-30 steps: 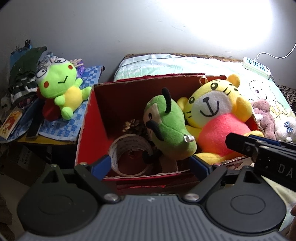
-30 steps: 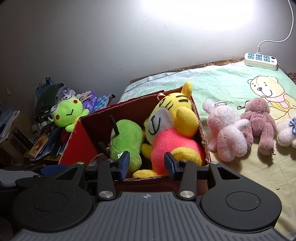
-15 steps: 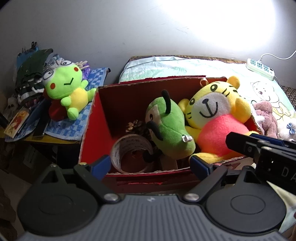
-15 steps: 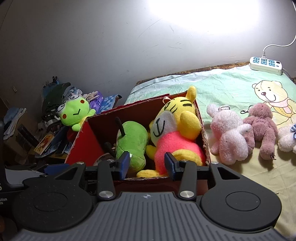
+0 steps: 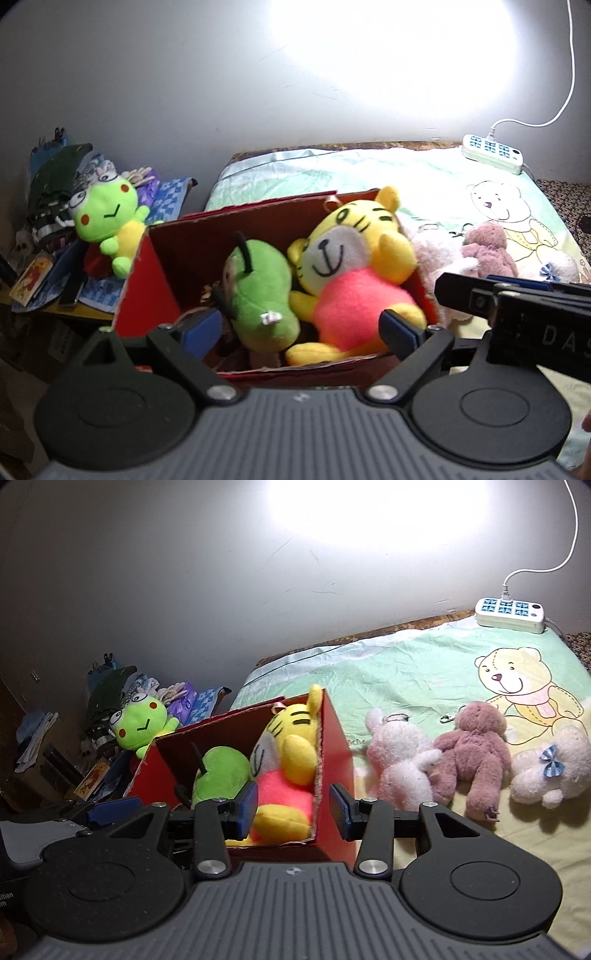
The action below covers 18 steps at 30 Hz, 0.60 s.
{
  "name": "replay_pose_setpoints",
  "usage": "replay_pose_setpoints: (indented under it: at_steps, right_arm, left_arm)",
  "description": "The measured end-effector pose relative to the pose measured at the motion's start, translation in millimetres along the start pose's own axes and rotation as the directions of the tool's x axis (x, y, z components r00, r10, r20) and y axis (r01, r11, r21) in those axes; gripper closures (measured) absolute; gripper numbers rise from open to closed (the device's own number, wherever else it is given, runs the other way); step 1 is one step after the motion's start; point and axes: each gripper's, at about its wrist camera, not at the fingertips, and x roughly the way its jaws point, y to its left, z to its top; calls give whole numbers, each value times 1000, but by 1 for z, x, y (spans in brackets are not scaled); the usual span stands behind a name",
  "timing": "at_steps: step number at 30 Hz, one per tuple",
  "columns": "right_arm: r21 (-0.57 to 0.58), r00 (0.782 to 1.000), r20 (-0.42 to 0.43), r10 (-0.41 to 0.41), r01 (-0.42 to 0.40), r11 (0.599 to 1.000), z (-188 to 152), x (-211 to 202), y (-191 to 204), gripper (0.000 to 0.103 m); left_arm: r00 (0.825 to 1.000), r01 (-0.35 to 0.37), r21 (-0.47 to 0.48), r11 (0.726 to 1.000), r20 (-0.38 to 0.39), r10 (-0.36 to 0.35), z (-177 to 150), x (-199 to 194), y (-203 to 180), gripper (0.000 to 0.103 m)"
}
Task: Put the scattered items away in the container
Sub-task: 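Withdraw the right tool from the box toward the plushes on the bed, then move the right tool to the white bunny plush with blue bow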
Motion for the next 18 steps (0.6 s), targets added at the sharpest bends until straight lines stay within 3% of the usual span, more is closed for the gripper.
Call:
replay_pose_setpoints:
  at_steps: [11, 18]
  right_arm:
    - [107, 996, 10, -89, 88, 990, 15, -28, -93, 56]
    - [148, 990, -9, -139, 139, 979, 19, -38, -144, 56]
  left_arm:
    - [997, 71, 89, 994, -5, -71, 25, 13, -101, 11]
    - [989, 142, 99, 985, -66, -136, 30, 34, -156, 11]
